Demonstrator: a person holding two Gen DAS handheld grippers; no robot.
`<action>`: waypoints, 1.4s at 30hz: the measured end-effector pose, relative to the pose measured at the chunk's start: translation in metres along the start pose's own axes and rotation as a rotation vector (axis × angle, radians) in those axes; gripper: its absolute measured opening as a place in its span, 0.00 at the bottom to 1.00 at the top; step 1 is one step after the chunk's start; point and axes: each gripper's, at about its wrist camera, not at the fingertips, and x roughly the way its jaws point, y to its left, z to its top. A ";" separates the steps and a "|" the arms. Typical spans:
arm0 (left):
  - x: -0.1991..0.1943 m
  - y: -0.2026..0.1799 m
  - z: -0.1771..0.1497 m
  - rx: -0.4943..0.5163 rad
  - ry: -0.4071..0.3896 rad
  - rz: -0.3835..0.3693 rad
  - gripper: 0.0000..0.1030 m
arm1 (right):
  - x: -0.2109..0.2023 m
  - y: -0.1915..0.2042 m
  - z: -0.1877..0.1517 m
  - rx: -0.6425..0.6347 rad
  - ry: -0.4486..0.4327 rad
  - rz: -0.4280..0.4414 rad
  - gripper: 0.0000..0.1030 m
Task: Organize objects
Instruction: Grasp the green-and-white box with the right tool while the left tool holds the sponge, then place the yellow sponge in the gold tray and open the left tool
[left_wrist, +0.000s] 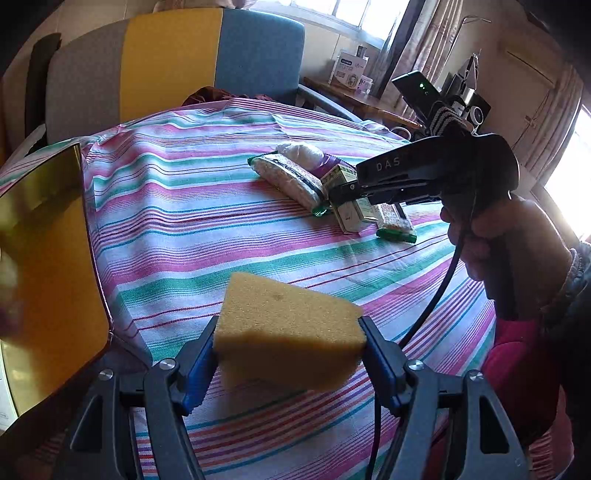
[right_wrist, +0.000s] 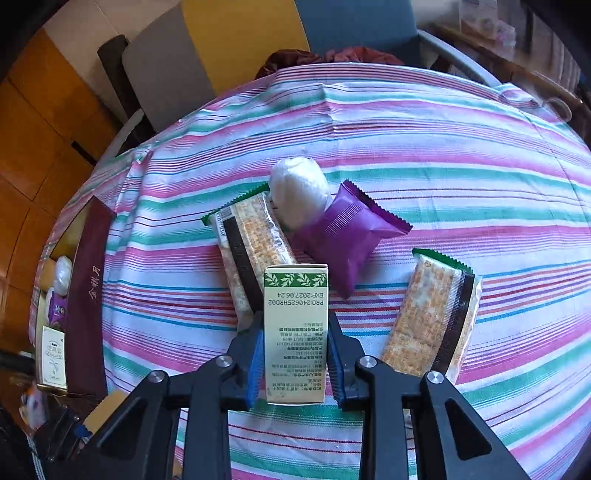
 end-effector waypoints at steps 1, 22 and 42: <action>0.000 0.000 0.000 0.001 0.000 0.001 0.70 | 0.001 -0.003 0.000 0.016 0.007 0.005 0.29; 0.000 0.001 -0.001 0.009 -0.004 0.009 0.70 | 0.013 -0.006 -0.009 -0.016 0.067 -0.054 0.29; -0.065 -0.009 0.022 0.055 -0.169 0.117 0.69 | 0.008 0.009 -0.015 -0.139 0.036 -0.125 0.30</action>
